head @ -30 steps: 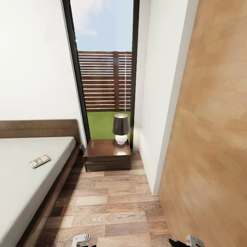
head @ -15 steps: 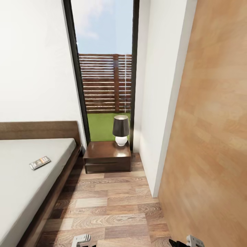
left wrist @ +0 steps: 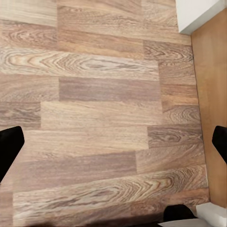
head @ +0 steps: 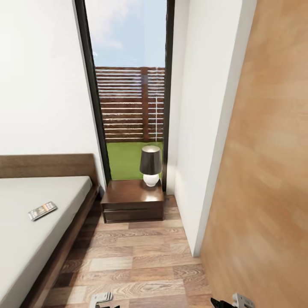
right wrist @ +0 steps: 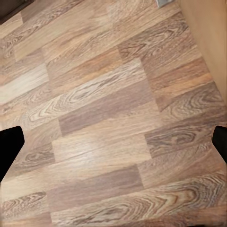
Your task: In the bedroom, move the book from the bed onto either nightstand, and place the two sandals side by side next to the bed.
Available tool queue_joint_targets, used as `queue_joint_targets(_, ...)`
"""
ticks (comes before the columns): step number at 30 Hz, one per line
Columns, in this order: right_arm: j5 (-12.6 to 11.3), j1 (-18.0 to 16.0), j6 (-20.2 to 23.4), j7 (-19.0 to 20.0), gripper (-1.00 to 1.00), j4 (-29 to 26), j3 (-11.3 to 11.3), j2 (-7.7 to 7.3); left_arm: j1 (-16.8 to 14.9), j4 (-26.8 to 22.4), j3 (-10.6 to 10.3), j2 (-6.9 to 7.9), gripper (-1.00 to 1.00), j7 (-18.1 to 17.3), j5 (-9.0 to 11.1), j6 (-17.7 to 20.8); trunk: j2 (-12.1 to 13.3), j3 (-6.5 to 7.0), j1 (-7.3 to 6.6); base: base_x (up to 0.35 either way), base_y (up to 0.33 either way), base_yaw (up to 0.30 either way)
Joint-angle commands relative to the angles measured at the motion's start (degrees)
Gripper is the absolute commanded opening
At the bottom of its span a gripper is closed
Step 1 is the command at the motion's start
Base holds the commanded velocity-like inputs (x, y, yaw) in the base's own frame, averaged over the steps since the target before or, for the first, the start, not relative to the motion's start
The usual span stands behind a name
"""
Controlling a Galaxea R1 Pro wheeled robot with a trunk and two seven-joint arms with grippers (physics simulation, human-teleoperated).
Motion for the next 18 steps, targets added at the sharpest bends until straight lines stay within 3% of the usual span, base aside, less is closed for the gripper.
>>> queue_joint_targets(1,-0.6,0.0,-0.1,0.2,1.0,0.1,0.2,-0.03,-0.1,0.1,0.5,0.01,1.0,-0.2,-0.6,-0.3,-0.1,-0.08,0.04,0.325,0.0,0.0)
queue_joint_targets(12,-0.6,0.0,-0.1,0.2,1.0,0.1,0.2,-0.03,-0.1,0.1,0.5,0.01,1.0,-0.2,-0.6,-0.3,-0.1,-0.08,0.04,0.325,0.0,0.001)
queue_joint_targets(18,-0.6,0.0,-0.1,0.2,1.0,0.1,0.2,-0.03,-0.1,0.1,0.5,0.01,1.0,-0.2,-0.6,-0.3,-0.1,-0.08,0.04,0.325,0.0,0.179)
